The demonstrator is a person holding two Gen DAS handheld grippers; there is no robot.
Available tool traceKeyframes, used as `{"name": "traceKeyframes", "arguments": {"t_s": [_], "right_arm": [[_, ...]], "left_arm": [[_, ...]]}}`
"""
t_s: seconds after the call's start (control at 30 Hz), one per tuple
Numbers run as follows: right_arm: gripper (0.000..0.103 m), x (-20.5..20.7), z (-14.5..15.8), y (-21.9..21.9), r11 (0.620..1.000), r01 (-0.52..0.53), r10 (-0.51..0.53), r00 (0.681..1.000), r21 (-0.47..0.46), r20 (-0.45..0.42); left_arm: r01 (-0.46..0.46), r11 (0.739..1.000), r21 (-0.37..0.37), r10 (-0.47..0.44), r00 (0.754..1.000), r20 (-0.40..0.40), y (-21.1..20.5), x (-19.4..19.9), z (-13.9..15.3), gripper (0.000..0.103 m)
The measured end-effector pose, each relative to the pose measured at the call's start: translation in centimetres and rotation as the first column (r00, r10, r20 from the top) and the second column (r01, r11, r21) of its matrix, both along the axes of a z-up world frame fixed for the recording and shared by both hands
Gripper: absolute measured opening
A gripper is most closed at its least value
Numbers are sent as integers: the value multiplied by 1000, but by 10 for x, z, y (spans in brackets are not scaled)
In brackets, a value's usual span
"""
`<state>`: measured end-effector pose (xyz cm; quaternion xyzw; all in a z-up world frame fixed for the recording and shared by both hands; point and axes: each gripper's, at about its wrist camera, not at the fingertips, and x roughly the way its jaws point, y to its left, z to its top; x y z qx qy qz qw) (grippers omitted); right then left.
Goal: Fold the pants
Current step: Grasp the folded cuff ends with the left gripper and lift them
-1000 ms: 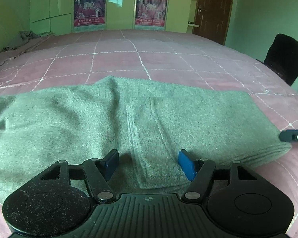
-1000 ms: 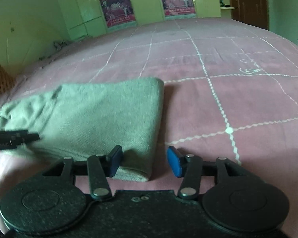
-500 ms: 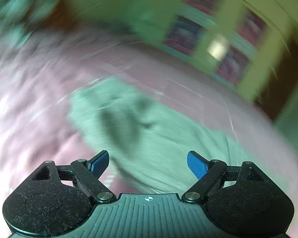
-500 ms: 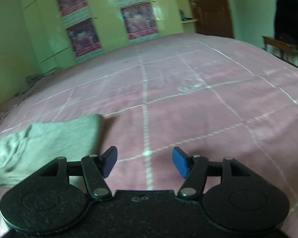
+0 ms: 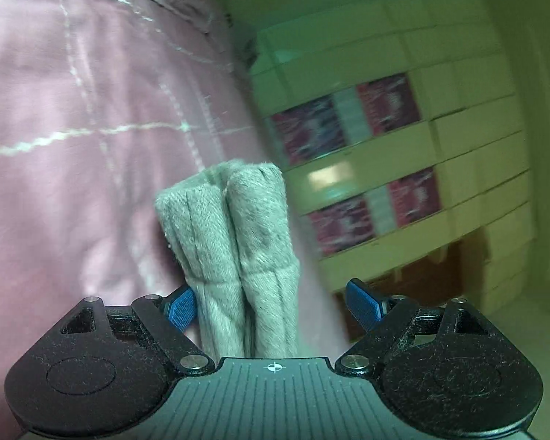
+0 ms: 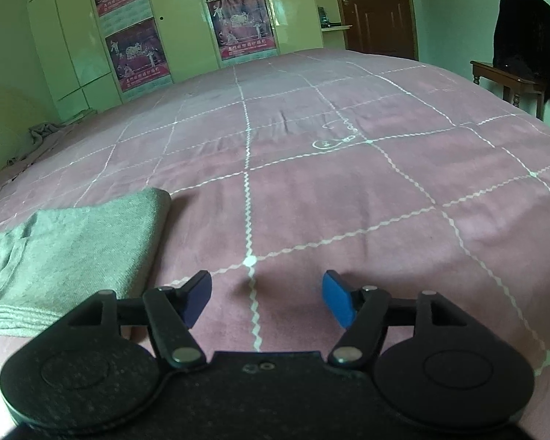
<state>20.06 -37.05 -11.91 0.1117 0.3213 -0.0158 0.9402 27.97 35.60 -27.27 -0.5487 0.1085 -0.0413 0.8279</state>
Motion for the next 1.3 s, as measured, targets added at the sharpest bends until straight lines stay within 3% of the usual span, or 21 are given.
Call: {"name": "traceKeyframes", "arguments": {"t_s": [0.1, 0.17, 0.23, 0.3, 0.4, 0.57, 0.6, 0.63, 0.67, 0.7, 0.87, 0.97, 1.07, 1.13, 1.23, 1.3], "right_arm": [[69, 0, 0, 4, 1000, -5, 5, 1000, -20, -8], [69, 1, 0, 8, 999, -13, 13, 1000, -41, -11], [70, 1, -1, 10, 998, -18, 17, 1000, -54, -9], [72, 2, -4, 9, 998, -17, 17, 1000, -56, -8], [73, 6, -5, 14, 997, -21, 20, 1000, -76, -11], [71, 6, 2, 8, 997, -41, 41, 999, -61, -6], [71, 6, 3, 5, 998, -37, 37, 999, -52, -3], [71, 5, 5, 1, 999, -28, 28, 1000, -42, 0], [71, 5, 6, -3, 999, -15, 15, 1000, -33, 2], [71, 5, 7, -8, 1000, -3, 3, 1000, -25, 4], [71, 12, 6, -35, 996, 79, -79, 997, 28, -6], [71, 14, 6, -47, 994, 100, -100, 995, 40, 4], [71, 14, 3, -59, 992, 112, -113, 993, 56, 14], [71, 12, -3, -66, 988, 133, -135, 991, 79, 19], [71, 6, -11, -77, 977, 158, -164, 986, 146, 33], [71, 3, -10, -80, 972, 158, -170, 984, 176, 50]], "left_arm": [[81, 992, -97, -69, 990, 122, -6, 8, -1, 85], [138, 988, -66, -126, 979, 162, -11, 7, 3, 85], [121, 992, -21, -120, 990, 70, -14, 15, -4, 84], [109, 994, 32, -109, 994, 2, -18, 26, -6, 75], [103, 990, 97, -101, 995, -27, -19, 39, -3, 74], [92, 992, 81, -90, 996, -21, -9, 57, -3, 73], [95, 991, 97, -93, 995, -29, -10, 62, -2, 70], [91, 989, 118, -85, 995, -54, -10, 65, -1, 54], [82, 988, 129, -71, 994, -89, -11, 59, 2, 28], [69, 989, 129, -52, 990, -130, -10, 61, 1, 22], [60, 969, 239, -17, 984, -179, -19, 53, 25, 16], [69, 956, 284, -36, 992, -119, -31, 40, 53, 16], [99, 935, 339, -95, 995, -30, -47, 41, 92, 16], [140, 902, 407, -151, 988, -6, -67, 45, 124, 16], [213, 816, 538, -246, 969, -11, -109, 61, 166, 16], [252, 742, 621, -296, 955, -34, -142, 71, 186, 16]]}}
